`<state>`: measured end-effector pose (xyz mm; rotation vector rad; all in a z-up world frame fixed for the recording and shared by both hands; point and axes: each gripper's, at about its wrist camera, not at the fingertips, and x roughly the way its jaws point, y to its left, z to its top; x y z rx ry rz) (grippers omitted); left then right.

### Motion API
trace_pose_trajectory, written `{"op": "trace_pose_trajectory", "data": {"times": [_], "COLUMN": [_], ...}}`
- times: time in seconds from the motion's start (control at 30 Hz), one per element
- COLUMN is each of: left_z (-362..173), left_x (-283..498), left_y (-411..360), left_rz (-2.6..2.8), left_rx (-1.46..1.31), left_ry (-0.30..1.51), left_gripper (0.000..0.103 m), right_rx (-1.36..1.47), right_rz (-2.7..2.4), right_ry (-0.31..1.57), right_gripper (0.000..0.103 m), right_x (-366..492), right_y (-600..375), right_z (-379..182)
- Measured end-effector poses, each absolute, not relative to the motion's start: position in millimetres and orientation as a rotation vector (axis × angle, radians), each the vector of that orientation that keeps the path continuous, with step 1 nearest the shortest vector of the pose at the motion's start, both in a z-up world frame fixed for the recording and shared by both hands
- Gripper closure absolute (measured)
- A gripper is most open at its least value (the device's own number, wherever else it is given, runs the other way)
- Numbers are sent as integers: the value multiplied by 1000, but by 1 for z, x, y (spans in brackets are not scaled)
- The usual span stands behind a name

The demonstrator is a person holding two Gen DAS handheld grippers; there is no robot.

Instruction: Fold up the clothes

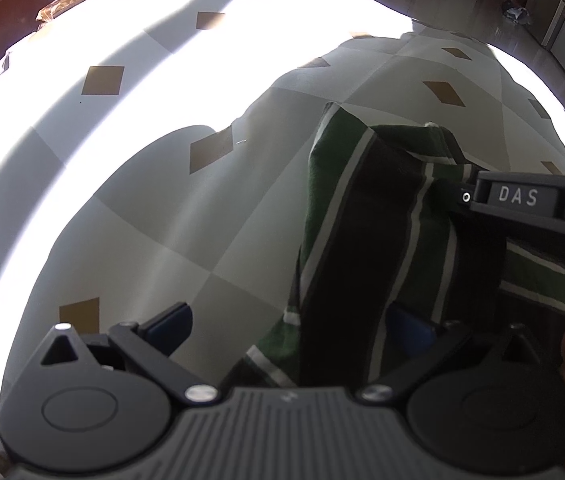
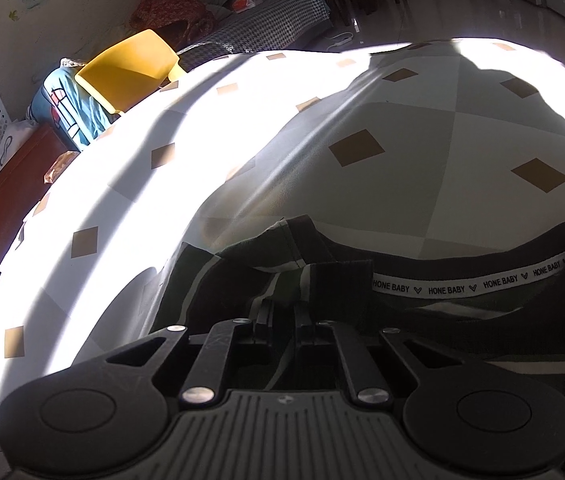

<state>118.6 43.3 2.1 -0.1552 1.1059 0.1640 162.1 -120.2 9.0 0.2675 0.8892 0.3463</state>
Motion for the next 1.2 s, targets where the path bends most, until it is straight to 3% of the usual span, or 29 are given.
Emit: {"op": "trace_pose_trajectory", "data": {"times": [0.07,0.2,0.43,0.83,1.03,1.2], "left_z": [1,1,8,19,22,20], "left_x": [122,125,120,93,83,80], "left_y": [46,46,40,21,6,-3], "left_rz": [166,166,168,83,24,1], "left_rx": [-176,-167,-107,-24,10,31], "left_ry": [1107,1102,1102,1076,1064,1061], "left_gripper": [0,0,0,0,10,10], "right_rx": [257,195,167,30,-43,-61], "right_rz": [347,350,298,144,109,59], "right_ry": [894,902,917,1039,1031,1021], "right_gripper": [94,79,72,67,67,67], "right_x": [163,157,144,110,93,86], "right_y": [-118,-113,-127,-147,-153,-163], "right_z": [12,21,34,36,42,45]}}
